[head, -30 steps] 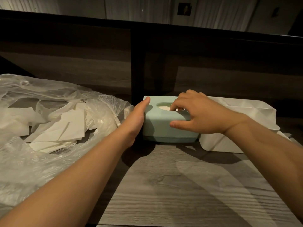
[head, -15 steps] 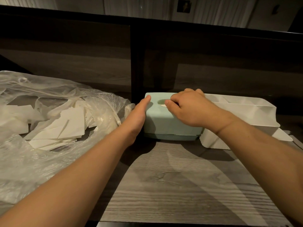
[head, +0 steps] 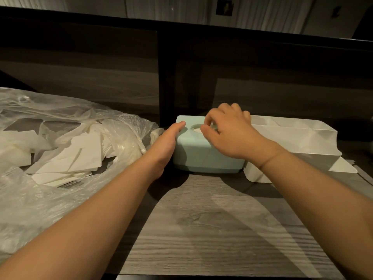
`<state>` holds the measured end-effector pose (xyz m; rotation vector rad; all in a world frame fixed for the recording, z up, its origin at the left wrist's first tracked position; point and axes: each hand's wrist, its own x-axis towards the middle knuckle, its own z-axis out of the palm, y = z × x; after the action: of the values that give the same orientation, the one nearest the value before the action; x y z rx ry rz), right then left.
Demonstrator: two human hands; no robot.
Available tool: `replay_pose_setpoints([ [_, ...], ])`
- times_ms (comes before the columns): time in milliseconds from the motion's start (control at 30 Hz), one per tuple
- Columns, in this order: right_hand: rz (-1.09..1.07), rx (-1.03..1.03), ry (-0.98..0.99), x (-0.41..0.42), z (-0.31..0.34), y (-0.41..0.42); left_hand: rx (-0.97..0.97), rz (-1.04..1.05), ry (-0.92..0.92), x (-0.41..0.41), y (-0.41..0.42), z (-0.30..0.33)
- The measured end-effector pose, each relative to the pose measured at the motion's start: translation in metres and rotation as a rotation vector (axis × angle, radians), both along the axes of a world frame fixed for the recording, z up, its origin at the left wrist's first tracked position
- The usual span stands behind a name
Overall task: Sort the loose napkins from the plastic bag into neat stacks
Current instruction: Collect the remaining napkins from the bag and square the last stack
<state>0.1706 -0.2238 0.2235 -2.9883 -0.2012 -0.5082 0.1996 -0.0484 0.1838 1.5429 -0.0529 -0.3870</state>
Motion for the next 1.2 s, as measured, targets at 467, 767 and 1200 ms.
replay_pose_setpoints([
  [467,-0.016,0.027,0.293,0.008,0.009,0.005,-0.019,0.103,-0.241,0.011,0.000,0.006],
  [767,-0.043,0.103,0.278,0.022,0.004,-0.002,0.886,-0.278,-0.813,0.023,-0.014,0.027],
  [1200,-0.340,0.275,-0.245,-0.001,-0.023,0.024,-0.028,0.140,-0.341,0.000,-0.010,-0.017],
])
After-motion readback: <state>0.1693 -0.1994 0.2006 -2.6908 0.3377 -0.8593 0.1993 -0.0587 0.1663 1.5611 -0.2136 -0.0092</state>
